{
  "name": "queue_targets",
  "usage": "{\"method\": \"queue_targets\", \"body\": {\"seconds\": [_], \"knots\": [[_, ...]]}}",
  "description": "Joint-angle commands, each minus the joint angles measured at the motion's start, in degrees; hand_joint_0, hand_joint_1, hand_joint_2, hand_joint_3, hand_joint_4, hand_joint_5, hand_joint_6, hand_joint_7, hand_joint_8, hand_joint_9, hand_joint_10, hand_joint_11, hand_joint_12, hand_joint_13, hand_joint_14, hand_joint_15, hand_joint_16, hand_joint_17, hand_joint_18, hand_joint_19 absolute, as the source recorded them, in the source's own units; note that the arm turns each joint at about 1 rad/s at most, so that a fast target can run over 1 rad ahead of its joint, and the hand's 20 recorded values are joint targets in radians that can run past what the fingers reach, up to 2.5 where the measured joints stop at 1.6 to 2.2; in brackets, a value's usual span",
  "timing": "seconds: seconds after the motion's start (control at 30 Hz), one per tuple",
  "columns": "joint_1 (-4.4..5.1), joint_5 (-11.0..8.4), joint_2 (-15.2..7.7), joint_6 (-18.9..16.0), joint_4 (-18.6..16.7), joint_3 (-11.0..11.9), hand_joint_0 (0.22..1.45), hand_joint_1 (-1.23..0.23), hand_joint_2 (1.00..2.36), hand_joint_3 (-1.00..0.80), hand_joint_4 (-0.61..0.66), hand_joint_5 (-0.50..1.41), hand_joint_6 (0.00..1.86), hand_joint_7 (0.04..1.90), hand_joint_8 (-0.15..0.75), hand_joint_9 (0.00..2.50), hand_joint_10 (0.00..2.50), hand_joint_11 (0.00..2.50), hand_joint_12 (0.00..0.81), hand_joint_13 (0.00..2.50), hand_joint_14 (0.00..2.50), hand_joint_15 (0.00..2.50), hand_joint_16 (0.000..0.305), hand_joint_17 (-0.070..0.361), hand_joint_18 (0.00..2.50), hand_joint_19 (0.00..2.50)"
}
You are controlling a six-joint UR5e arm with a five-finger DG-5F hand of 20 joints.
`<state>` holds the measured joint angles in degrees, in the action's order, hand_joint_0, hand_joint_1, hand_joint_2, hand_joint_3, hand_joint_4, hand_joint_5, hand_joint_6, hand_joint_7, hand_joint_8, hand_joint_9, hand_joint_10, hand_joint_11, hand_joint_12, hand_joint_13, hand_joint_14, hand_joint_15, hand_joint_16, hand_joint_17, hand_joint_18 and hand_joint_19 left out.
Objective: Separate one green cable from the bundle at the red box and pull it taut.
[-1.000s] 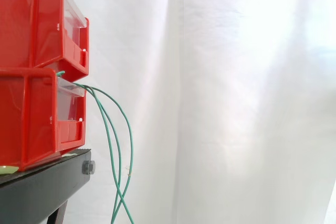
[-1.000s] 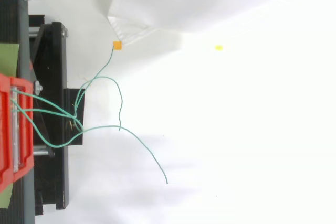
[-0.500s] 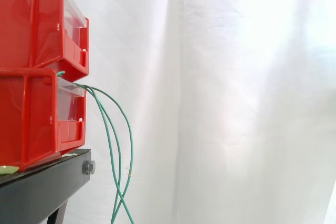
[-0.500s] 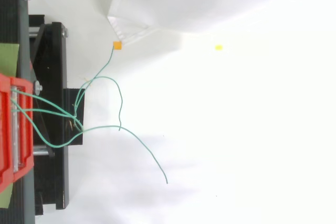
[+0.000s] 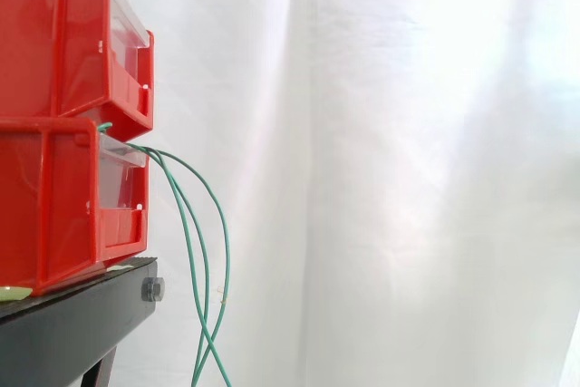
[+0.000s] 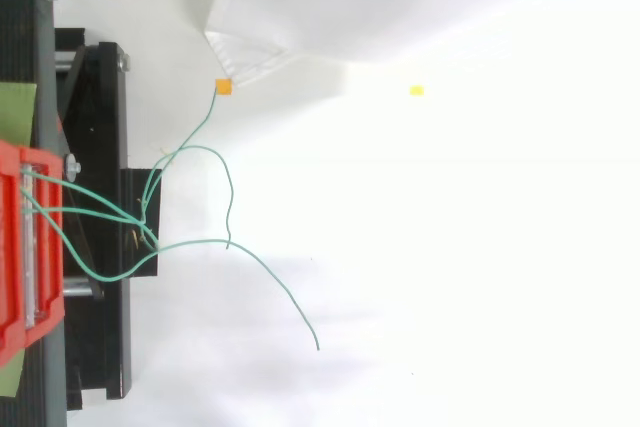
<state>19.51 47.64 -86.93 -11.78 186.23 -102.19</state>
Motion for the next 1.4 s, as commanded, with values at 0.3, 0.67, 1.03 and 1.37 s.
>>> {"method": "queue_targets", "body": {"seconds": [0.3,0.67,1.03,1.37], "knots": [[0.0,0.0,0.0,0.0,0.0,0.1,0.53,-0.71,1.0,-0.5,0.18,-0.17,0.5,0.78,0.254,1.01,0.02,0.79,0.449,1.22,0.02,0.75,0.039,0.087,0.59,0.78],[0.0,0.0,0.0,0.0,-0.1,0.0,0.53,-0.71,1.0,-0.5,0.19,-0.16,0.5,0.78,0.256,1.01,0.02,0.76,0.443,1.21,0.02,0.74,0.04,0.089,0.6,0.8],[0.0,0.0,0.0,0.0,0.0,0.0,0.52,-0.7,1.0,-0.5,0.19,-0.16,0.5,0.78,0.247,1.04,0.02,0.89,0.308,0.83,0.03,0.78,0.044,0.098,0.64,0.86],[0.0,0.0,0.0,0.0,0.0,0.0,0.52,-0.69,1.0,-0.5,0.19,-0.17,0.5,0.78,0.249,1.01,0.02,0.9,0.307,0.79,0.03,0.78,0.044,0.1,0.63,0.87]]}}
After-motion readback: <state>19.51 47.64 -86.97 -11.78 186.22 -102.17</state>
